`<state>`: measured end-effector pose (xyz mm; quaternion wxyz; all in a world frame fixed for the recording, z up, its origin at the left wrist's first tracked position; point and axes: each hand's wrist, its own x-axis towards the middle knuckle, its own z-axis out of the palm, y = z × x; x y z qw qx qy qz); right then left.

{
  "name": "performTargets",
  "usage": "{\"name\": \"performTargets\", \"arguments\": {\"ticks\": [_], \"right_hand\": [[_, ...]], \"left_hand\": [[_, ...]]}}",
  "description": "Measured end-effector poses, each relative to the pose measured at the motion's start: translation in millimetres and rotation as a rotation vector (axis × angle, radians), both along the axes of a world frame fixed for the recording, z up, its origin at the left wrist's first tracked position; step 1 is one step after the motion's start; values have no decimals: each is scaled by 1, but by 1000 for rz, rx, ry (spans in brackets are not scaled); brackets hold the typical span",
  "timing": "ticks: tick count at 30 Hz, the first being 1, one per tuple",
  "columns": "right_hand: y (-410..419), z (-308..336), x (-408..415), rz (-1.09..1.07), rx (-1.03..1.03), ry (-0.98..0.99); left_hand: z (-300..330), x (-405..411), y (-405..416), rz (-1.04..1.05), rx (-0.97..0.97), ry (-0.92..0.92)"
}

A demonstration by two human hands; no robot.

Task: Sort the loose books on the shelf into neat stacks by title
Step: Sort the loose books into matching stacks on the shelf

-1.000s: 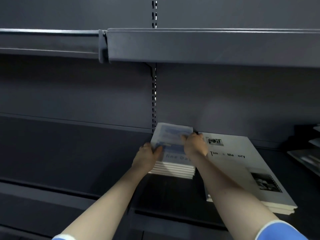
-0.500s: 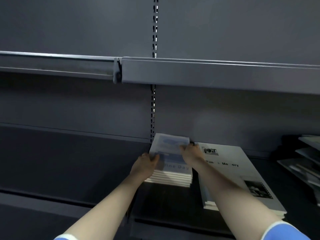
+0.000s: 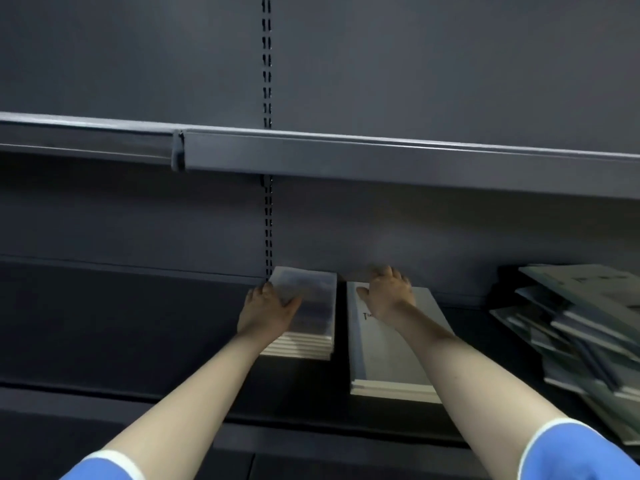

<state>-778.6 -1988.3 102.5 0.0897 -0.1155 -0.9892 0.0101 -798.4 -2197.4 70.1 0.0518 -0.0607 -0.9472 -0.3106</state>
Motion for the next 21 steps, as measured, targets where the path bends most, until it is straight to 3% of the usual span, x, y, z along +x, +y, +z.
{"name": "performTargets", "arguments": {"ticks": [5,12,21], "right_hand": [[69,24,30,-50,99,-38],[202,60,91,-183,134,-73],[341,66,156,-369,81,-41]], "left_hand": [[22,23,60,-2,-54,19],[43,70,193,-105,34,112],[59,132,346,-264,53,1]]}}
